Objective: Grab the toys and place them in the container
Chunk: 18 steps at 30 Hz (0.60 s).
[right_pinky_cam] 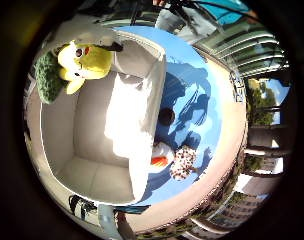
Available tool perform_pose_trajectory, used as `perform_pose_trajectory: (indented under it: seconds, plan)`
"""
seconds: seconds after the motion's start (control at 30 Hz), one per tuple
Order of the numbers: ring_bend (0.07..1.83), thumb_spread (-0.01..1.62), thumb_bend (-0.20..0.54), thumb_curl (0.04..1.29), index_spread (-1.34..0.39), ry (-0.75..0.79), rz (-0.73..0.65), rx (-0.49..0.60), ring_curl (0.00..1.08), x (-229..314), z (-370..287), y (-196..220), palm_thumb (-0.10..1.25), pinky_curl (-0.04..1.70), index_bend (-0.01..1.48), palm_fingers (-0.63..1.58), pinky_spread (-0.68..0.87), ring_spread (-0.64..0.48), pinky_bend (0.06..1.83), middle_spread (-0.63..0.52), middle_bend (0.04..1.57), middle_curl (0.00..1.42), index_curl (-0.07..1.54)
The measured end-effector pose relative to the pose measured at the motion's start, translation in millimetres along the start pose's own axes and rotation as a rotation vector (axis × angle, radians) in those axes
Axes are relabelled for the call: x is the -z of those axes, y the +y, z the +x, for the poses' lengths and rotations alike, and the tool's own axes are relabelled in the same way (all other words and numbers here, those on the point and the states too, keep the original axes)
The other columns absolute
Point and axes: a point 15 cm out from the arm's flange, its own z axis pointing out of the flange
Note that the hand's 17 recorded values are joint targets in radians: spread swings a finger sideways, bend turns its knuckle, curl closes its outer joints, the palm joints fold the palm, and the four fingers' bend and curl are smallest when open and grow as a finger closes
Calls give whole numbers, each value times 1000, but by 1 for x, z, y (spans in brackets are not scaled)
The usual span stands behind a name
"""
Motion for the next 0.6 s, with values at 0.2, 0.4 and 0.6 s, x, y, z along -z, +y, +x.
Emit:
perform_pose_trajectory:
  seconds: [0.2, 0.4, 0.6]
  plan:
    - [606, 1162, -26, 363, -418, 40, 39, -21, 334, 40, 47, 31, 499, 268, 159, 42, 462, 283, 1119, 33, 214, 388, 421]
    - [595, 1158, -27, 344, -421, 23, 24, 42, 324, 39, 28, 28, 506, 244, 151, 78, 479, 285, 1101, 24, 196, 378, 371]
    - [582, 1158, -11, 345, -411, -30, 29, 129, 316, 25, -34, 0, 574, 214, 160, 107, 492, 276, 1082, 13, 186, 367, 324]
